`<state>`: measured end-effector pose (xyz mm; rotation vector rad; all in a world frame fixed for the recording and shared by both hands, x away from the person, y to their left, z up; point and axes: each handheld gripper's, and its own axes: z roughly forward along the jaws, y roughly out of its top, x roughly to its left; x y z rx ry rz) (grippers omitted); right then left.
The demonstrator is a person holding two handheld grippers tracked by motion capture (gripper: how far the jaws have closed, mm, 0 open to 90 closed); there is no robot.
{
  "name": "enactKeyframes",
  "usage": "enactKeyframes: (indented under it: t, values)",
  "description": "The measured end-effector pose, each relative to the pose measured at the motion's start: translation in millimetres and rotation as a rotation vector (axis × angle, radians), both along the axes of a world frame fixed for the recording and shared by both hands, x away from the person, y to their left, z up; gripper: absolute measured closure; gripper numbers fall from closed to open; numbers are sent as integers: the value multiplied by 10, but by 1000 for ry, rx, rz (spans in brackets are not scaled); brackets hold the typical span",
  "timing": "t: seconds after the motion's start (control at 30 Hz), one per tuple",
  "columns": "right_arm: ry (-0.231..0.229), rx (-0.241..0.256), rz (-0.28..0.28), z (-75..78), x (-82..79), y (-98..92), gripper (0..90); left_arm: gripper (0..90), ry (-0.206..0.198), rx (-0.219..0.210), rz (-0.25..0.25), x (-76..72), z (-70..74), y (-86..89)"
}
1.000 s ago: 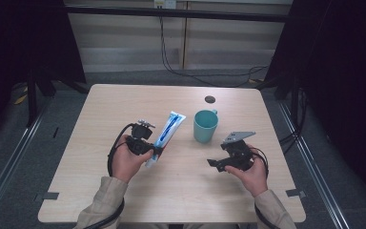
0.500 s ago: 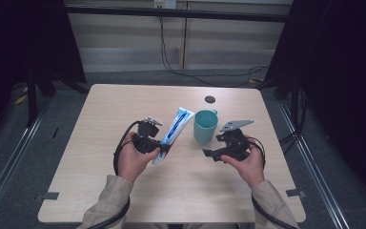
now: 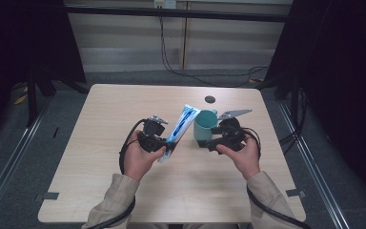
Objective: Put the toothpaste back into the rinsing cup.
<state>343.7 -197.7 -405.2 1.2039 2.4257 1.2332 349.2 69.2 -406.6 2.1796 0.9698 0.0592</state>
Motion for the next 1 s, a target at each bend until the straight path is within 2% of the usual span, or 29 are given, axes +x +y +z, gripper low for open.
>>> enactKeyframes:
  t: [0.23,0.47,0.53,0.73,0.83,0.87,1.0]
  values:
    - [-11,-9,1,49,24,-3,179,732,-6,4,-8,-8,14,-15]
    - [-11,21,11,130,37,59,177,732,-26,-12,-17,-30,55,-52]
    - [-9,28,17,147,39,76,177,732,-28,-5,-18,-36,73,-67]
    - [-25,11,7,226,41,99,177,732,-23,-12,-19,-37,55,-81]
    - [-21,29,14,231,44,107,179,732,-21,0,-21,-41,47,-86]
    - [-17,19,12,223,51,130,179,732,-20,-4,-23,-47,43,-101]
    - [-8,28,13,204,83,163,178,732,-25,-12,-32,-66,54,-145]
